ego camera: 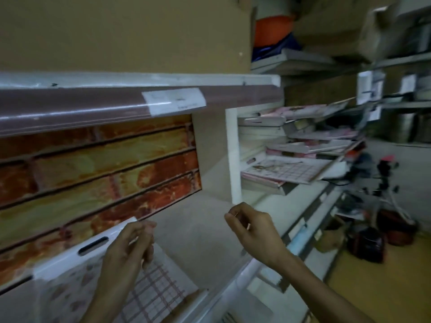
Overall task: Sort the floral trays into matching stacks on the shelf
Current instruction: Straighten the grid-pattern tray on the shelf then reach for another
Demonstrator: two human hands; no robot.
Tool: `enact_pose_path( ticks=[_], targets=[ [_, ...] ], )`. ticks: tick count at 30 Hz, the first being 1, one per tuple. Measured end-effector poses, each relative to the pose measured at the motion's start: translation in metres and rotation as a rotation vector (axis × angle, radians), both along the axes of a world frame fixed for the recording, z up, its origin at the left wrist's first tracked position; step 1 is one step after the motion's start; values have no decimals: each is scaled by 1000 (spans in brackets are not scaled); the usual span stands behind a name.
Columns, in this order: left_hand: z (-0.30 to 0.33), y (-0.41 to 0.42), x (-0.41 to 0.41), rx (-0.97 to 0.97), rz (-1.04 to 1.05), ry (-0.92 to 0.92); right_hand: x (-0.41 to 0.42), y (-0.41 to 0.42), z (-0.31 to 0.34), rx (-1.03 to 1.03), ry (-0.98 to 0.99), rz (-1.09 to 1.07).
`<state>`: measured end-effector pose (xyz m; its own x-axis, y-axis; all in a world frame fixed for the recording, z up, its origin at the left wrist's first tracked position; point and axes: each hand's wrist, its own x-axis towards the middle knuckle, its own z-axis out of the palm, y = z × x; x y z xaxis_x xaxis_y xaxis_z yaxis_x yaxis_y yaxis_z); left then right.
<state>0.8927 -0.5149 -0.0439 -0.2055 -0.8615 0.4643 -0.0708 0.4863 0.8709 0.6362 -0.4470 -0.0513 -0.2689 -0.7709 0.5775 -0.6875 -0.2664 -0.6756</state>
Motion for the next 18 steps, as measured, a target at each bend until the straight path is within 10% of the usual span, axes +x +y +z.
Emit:
enact_pose_path(
  ticks=[18],
  targets=[
    [34, 8, -282, 8, -256, 33, -281, 42, 148, -138, -87, -245]
  ],
)
